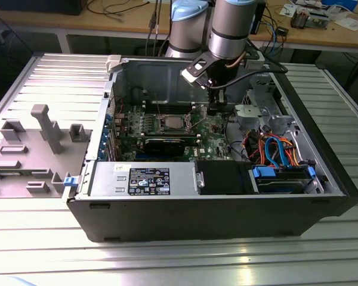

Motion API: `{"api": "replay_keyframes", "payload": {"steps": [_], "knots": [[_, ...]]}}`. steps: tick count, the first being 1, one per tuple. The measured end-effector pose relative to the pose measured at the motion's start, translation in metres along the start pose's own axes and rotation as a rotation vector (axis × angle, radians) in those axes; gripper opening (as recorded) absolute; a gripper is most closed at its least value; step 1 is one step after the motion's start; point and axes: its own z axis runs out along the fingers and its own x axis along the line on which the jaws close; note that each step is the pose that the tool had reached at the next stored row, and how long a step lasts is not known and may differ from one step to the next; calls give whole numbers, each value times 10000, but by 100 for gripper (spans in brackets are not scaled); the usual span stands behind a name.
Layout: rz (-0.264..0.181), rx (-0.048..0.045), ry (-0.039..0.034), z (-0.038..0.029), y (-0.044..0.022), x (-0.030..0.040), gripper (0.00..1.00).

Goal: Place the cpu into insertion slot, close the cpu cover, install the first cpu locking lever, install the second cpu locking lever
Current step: 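Close the cpu cover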

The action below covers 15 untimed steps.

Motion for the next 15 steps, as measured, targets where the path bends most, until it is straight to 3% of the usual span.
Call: {"api": "replay_keyframes", "payload": {"steps": [15], "knots": [[-1, 0, 0, 0, -31, 0, 11]]}}
